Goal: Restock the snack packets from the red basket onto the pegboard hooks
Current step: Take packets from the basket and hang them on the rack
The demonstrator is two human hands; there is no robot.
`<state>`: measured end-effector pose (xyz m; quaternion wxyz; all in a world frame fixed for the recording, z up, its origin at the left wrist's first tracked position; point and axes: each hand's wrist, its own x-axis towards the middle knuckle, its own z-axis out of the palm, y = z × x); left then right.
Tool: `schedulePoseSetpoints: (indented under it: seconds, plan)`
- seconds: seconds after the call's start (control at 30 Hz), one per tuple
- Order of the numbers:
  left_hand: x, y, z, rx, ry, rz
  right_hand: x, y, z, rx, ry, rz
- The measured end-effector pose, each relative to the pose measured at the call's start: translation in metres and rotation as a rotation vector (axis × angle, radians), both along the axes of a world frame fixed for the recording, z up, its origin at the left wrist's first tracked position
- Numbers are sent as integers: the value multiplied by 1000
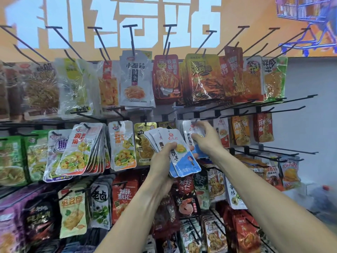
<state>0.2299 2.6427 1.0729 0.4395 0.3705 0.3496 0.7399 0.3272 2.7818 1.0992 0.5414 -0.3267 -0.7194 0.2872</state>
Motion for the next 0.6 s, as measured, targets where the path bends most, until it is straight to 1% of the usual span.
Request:
schedulePoseSetpoints:
  seconds: [0.1, 0.13, 0.2, 0.23, 0.27, 0.33, 0.4, 0.43, 0.53, 0.6]
  plan:
    - [0, 2, -1, -10, 3, 48, -12, 6, 7, -68, -99, 3]
    - [-1, 4, -2, -15, 12, 68, -13, 5, 5, -75, -99, 1]
    - [-5, 6, -5, -24, 33, 84, -9, -2, -3, -22, -73, -90]
    - [-6, 8, -6, -24, 40, 85, -5, -8, -10, 6, -22, -123]
    - [-7, 9, -7, -18, 46, 82, 0, -19, -17, 5, 63, -101]
    - [-5, 10, -8, 8, 58, 66, 8, -43, -25, -98, 247, 94]
    - [1, 14, -9, 32, 70, 60, 10, -59, -27, -227, 357, 297]
    - [3, 16, -10, 39, 83, 74, 10, -60, -28, -233, 390, 312]
    - [3, 21, -13, 8, 142, 182, 12, -57, -21, -155, 472, 165]
    - [0, 20, -14, -17, 158, 197, 17, -50, -17, -83, 491, 111]
